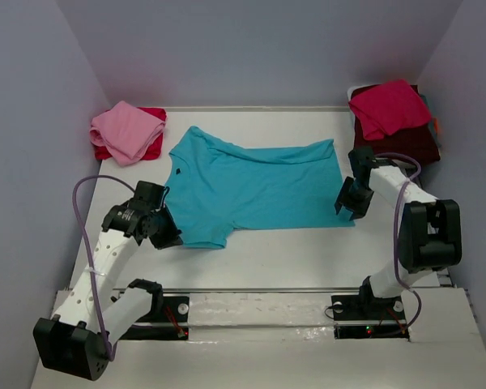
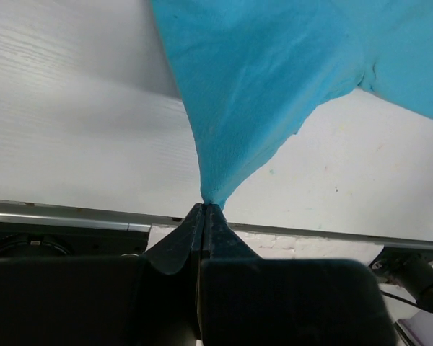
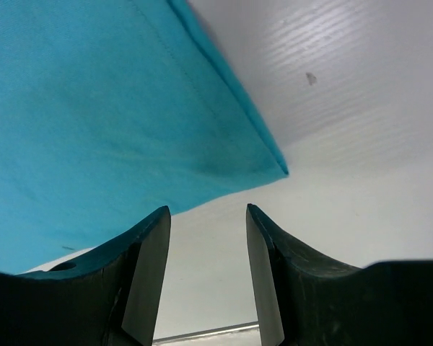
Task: Fold and stack the t-shirts
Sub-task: Flatten out the tshirt
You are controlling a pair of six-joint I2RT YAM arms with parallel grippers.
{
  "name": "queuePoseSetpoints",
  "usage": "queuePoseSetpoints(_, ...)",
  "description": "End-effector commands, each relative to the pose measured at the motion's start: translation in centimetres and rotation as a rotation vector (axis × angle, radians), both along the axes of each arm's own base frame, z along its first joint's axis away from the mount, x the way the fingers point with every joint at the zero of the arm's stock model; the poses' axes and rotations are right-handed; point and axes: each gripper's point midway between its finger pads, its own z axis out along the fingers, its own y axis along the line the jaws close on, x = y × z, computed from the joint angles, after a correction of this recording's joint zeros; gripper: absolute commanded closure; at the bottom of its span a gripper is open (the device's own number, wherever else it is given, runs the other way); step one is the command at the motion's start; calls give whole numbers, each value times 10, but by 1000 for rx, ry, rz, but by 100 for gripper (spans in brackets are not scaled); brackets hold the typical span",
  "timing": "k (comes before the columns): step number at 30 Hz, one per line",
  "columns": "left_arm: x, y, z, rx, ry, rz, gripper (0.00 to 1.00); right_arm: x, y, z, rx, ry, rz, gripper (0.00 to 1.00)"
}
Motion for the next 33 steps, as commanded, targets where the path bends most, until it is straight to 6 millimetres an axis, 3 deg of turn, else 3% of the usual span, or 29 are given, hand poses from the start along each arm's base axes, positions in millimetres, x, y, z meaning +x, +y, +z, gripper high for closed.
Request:
queuePoseSetpoints(1,1,19,13,99,-23,15,94,-14,-21,13,-95,-12,-51,48)
queuePoseSetpoints(9,-2,24,7,126,-3,19,94,-34,-31,13,-145,24,-65,47)
queuePoseSetpoints(14,-10,23,-1,118,17,1,94,-35,-30,12,-144,48,-66,47)
queuePoseSetpoints(22,-29,17,5,65,53,2,94,-35,-27,23,-126,36,-54,47)
queuePoseSetpoints(23,-34,17,7,58,55,5,92,-35,-27,24,-123,34,-52,47)
queuePoseSetpoints(24,-38,16,10,49,63,11,78,-33,-26,26,-119,27,-48,47)
queuePoseSetpoints(28,-39,12,18,11,27,7,55,-29,-23,26,-105,28,-38,47)
queuePoseSetpoints(33,-24,6,33,-10,-17,9,50,-14,-13,34,-50,-14,-23,47)
